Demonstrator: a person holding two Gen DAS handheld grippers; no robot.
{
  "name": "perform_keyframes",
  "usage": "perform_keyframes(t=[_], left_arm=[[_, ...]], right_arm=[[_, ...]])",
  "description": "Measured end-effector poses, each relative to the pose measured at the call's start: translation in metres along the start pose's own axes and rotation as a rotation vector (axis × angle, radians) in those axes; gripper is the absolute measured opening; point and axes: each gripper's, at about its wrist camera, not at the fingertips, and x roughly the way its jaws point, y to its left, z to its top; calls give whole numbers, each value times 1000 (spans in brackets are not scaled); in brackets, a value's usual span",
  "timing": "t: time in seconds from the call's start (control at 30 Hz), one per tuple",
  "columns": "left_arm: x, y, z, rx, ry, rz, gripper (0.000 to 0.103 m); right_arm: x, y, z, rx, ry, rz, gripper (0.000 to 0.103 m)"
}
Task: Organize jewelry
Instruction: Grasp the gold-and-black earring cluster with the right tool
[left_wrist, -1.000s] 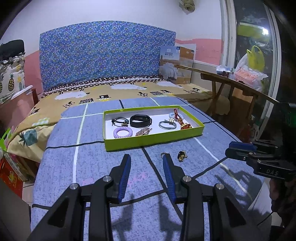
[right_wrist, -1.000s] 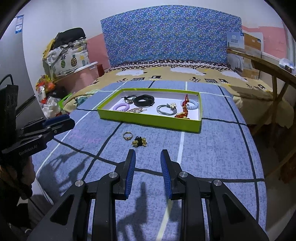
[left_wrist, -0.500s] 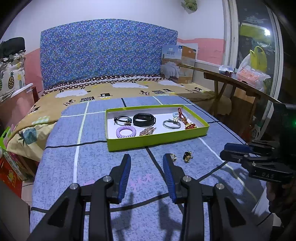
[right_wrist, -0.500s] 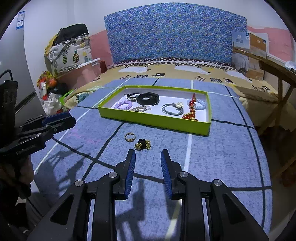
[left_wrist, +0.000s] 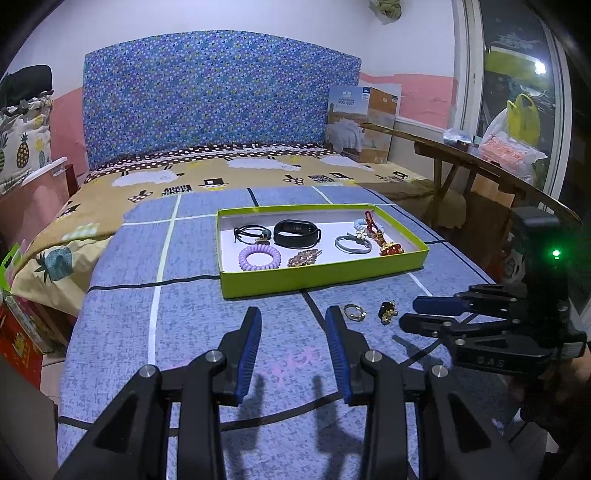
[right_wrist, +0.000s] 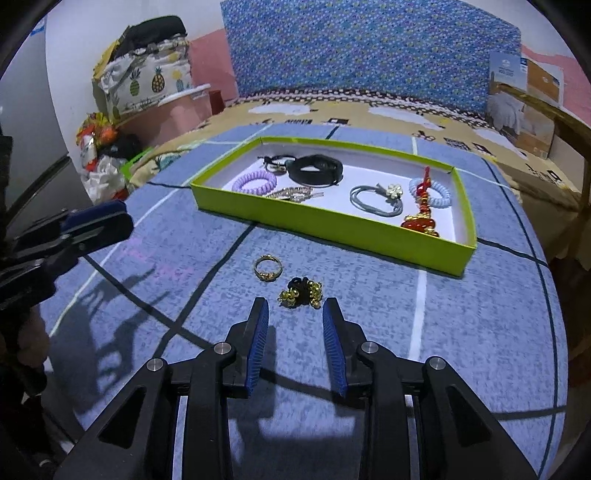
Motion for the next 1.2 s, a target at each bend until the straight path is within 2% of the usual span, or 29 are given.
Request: perform_keyframes(t=[0.2, 0.5, 0.8, 0.97, 1.17, 1.2], left_arm=[[3, 4, 1, -8, 4, -1, 37], [6, 4, 1, -10, 9, -11, 37], [11, 1, 2, -9, 23, -23, 37], [14, -3, 4, -5, 29, -32, 37], [17, -5, 4, -2, 36, -35, 37], [18, -5, 4, -3, 37, -36, 37]], right_arm=[[14, -2, 5, 14, 46, 15, 31], [21, -2, 13, 1, 67, -23, 32], [25, 1, 12, -9, 83, -18, 31], [23, -4, 13, 4, 76, -17, 20], [24, -6, 13, 14, 79, -14, 17], [24, -6, 14, 13, 79, -13, 12]])
